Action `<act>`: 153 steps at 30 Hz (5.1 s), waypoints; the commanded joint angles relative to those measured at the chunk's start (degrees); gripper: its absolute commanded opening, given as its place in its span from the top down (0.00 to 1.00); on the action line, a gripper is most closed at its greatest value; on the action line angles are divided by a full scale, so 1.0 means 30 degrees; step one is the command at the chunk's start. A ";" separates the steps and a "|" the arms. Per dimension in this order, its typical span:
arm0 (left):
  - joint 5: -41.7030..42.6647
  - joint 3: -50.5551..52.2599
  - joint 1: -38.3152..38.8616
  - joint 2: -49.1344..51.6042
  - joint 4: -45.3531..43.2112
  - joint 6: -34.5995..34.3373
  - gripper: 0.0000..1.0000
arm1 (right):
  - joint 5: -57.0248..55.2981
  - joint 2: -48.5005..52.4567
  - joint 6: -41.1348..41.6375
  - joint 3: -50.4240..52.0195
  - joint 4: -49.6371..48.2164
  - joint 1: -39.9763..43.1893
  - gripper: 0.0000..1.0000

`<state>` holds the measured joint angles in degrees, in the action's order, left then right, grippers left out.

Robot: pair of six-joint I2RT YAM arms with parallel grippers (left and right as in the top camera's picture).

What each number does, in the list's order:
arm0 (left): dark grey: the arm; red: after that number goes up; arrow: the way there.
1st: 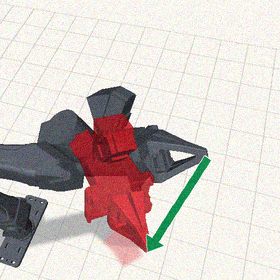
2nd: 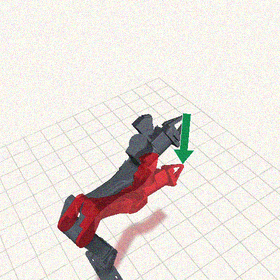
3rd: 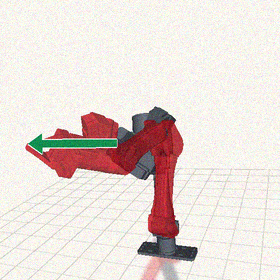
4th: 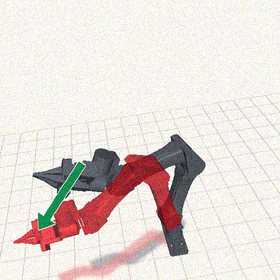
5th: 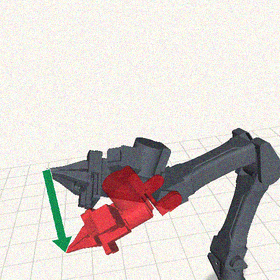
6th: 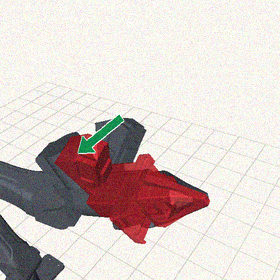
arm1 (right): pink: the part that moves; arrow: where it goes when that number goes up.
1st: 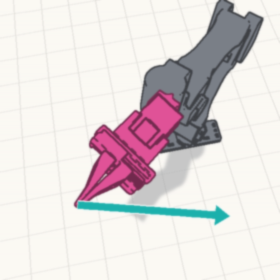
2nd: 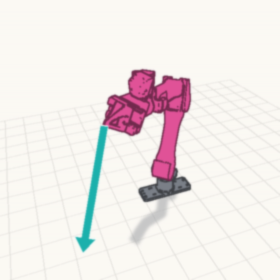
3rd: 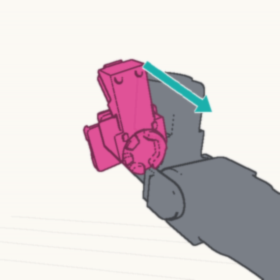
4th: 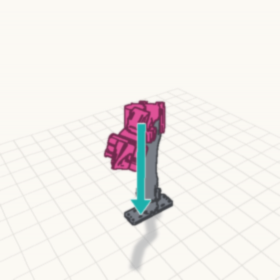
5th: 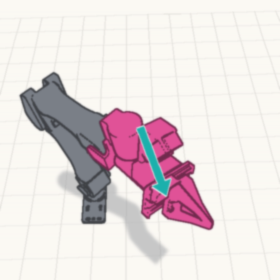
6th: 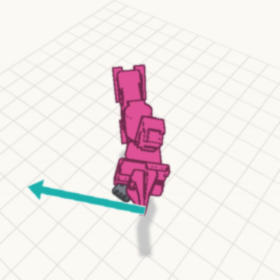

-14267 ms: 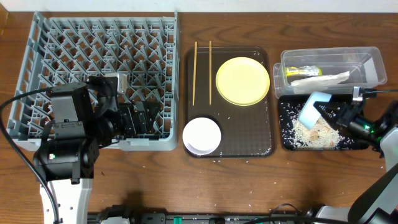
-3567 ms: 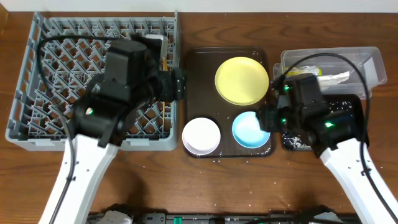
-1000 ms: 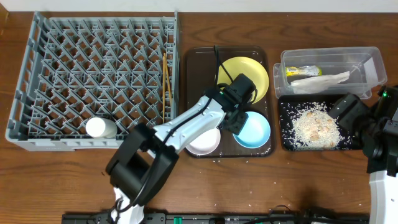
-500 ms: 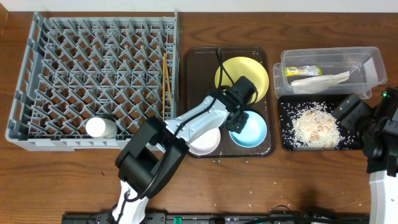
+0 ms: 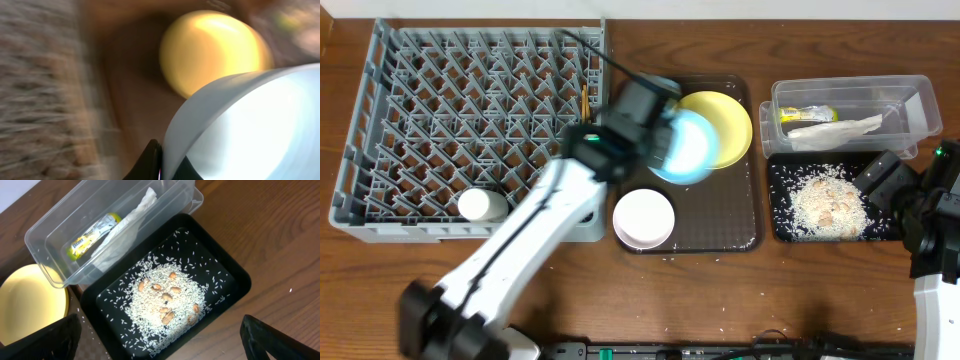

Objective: Sort waste into correct bins and load items into the dishwasher

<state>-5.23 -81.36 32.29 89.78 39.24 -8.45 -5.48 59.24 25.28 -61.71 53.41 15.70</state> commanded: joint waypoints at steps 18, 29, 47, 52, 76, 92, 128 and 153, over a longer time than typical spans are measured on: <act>-1.8061 0.0525 -0.7300 0.0459 -0.1195 0.7351 0.92 | -0.0313 0.0007 0.0277 -0.0036 0.0073 0.0131 0.01; -1.9963 0.0546 -0.8167 0.4932 -0.1333 0.5843 0.93 | -0.0313 0.0007 0.0277 -0.0036 0.0073 0.0131 0.01; -2.2418 0.0546 -0.7424 0.6397 -0.1566 0.4714 0.93 | -0.0313 0.0007 0.0277 -0.0036 0.0073 0.0131 0.01; -2.2972 0.0554 -0.6929 0.6411 -0.1741 0.4707 0.93 | -0.0313 0.0007 0.0277 -0.0036 0.0073 0.0131 0.01; -2.2556 0.1515 -0.7111 0.6834 -0.1836 0.4328 0.92 | -0.0313 0.0007 0.0277 -0.0036 0.0073 0.0131 0.01; -2.2549 0.1530 -0.4685 0.6834 -0.1829 0.4342 0.66 | -0.0313 0.0007 0.0277 -0.0036 0.0073 0.0131 0.01; -0.7344 0.1515 -0.1829 -0.0138 -0.1035 0.0284 0.50 | -0.0313 0.0007 0.0277 -0.0036 0.0073 0.0131 0.01; 0.3111 0.1515 -0.9777 0.3963 -0.4758 0.4379 0.92 | -0.0313 0.0007 0.0277 -0.0036 0.0073 0.0131 0.01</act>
<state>1.85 -76.99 3.11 99.92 24.69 2.81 -5.87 59.24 25.28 -61.71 53.54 15.70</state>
